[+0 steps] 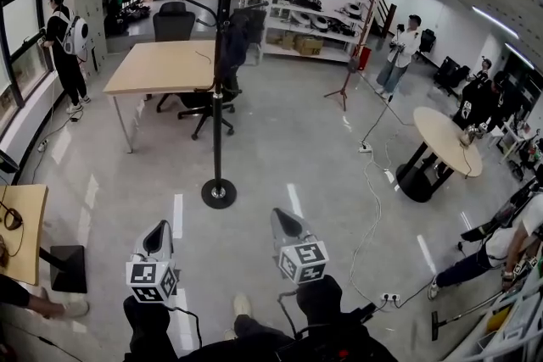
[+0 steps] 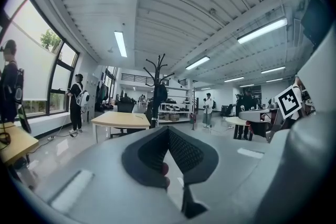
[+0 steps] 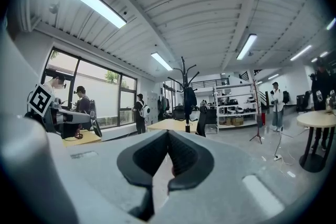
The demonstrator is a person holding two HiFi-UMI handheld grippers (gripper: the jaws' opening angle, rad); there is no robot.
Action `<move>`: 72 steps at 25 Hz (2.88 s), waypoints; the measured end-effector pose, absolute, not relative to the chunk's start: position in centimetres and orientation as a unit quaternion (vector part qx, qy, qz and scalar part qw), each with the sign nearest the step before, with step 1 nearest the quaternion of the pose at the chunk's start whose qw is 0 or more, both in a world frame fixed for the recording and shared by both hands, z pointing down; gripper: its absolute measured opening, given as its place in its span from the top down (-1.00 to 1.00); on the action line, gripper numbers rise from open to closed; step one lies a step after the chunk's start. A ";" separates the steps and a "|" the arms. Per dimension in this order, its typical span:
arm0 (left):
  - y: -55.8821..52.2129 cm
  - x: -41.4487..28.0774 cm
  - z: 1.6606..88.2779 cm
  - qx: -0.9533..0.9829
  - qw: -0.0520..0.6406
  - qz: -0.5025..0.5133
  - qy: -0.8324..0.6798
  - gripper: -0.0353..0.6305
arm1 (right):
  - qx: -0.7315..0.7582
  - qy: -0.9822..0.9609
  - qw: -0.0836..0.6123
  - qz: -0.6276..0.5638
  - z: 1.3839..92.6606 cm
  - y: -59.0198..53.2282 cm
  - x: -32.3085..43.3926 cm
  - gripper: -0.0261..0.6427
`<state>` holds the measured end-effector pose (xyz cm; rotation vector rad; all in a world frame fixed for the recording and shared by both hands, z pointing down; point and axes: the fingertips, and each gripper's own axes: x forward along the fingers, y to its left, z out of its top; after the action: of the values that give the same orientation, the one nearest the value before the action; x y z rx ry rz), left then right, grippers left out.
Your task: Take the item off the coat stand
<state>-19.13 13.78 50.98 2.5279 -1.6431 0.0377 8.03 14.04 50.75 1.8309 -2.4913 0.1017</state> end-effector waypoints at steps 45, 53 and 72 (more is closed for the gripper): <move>-14.1 -11.9 49.2 0.840 0.053 0.027 -0.540 0.88 | 0.584 -0.810 -0.002 0.049 51.1 -13.1 14.5 0.92; -19.8 -13.0 48.5 0.847 0.056 0.023 -0.528 0.88 | 0.589 -0.806 -0.002 0.048 50.1 -18.3 13.0 0.92; -31.2 -14.5 48.6 0.864 0.058 0.022 -0.500 0.88 | 0.614 -0.788 -0.012 0.047 48.3 -28.3 11.3 0.92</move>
<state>-14.53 -31.21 48.57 2.6177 -1.5136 0.0657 11.29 -28.31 48.29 1.9421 -2.4952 0.1472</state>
